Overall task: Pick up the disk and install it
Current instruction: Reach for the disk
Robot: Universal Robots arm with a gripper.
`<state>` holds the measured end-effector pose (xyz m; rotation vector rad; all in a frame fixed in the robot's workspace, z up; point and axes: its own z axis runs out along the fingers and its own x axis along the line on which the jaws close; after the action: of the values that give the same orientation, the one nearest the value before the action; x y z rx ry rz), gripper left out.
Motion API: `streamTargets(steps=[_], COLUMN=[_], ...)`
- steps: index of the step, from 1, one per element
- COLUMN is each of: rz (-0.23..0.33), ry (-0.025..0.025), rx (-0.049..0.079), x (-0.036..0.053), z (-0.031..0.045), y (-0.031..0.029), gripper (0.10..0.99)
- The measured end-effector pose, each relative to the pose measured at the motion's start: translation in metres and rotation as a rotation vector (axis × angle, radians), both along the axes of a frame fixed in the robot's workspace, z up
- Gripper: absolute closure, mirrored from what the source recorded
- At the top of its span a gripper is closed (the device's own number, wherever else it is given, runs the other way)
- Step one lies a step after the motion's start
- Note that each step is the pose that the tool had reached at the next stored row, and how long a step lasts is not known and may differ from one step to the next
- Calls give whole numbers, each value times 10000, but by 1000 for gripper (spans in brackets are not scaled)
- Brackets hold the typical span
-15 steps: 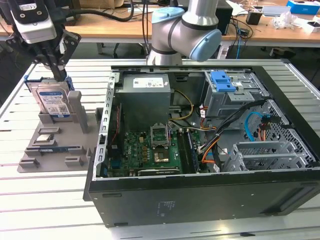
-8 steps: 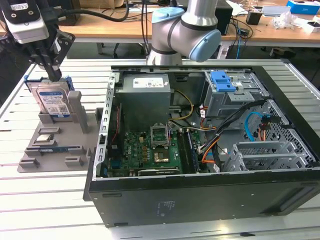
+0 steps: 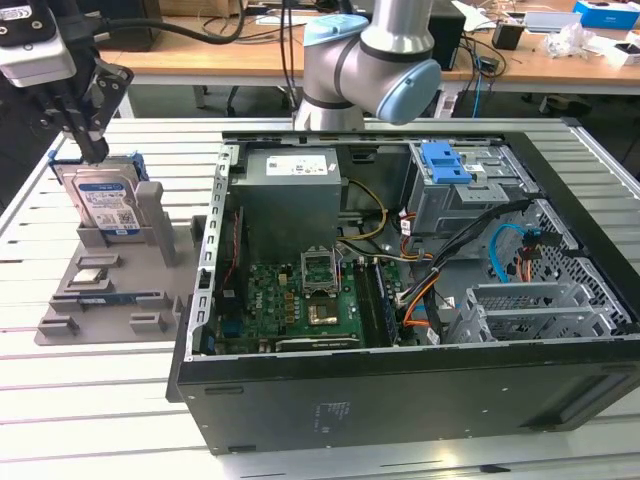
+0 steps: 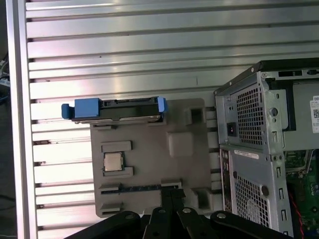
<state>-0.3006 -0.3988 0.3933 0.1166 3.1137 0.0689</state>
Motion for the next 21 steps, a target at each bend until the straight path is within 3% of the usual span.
streamTargets(steps=[21], rz=[1], ry=[0], rx=[0], x=[-361], z=[0], y=[0], gripper=[980])
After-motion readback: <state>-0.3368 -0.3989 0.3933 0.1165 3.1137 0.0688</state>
